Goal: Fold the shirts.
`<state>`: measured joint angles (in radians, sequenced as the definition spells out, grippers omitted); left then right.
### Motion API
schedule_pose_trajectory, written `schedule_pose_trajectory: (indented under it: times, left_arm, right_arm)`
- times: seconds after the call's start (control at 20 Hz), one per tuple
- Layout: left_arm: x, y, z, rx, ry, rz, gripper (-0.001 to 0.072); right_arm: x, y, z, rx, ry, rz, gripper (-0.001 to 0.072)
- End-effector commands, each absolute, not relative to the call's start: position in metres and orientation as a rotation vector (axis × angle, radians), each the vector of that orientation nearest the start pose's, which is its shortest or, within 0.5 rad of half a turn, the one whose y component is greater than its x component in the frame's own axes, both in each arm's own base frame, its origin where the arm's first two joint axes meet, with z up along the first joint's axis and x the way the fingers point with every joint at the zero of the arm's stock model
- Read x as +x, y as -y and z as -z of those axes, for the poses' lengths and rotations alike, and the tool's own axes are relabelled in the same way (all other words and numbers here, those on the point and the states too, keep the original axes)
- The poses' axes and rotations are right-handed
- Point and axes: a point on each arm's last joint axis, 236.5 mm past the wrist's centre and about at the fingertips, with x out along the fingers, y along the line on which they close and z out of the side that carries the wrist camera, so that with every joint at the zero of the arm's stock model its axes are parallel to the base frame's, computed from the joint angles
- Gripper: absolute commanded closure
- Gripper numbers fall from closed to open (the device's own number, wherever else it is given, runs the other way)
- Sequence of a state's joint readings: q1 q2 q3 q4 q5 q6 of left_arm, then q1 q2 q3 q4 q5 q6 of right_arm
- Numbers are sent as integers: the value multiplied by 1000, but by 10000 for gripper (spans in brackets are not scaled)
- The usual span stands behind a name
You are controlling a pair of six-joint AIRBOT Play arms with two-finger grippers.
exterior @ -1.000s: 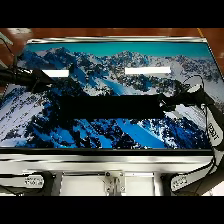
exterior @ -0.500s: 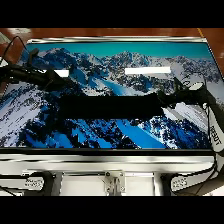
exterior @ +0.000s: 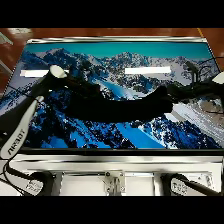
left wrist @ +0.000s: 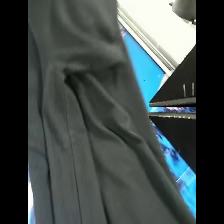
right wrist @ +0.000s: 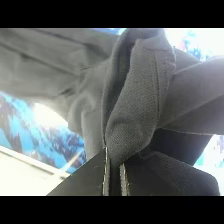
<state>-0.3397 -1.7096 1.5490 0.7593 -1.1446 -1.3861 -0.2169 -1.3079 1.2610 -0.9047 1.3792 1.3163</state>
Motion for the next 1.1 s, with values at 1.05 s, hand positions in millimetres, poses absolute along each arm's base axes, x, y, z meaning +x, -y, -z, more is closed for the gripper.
schedule_pose_trajectory:
  times: [1.05]
  left_arm:
    - [459,359,-143,-780,-900,893,670]
  right_arm:
    - [336,-154,-187,413,-965,-516,647]
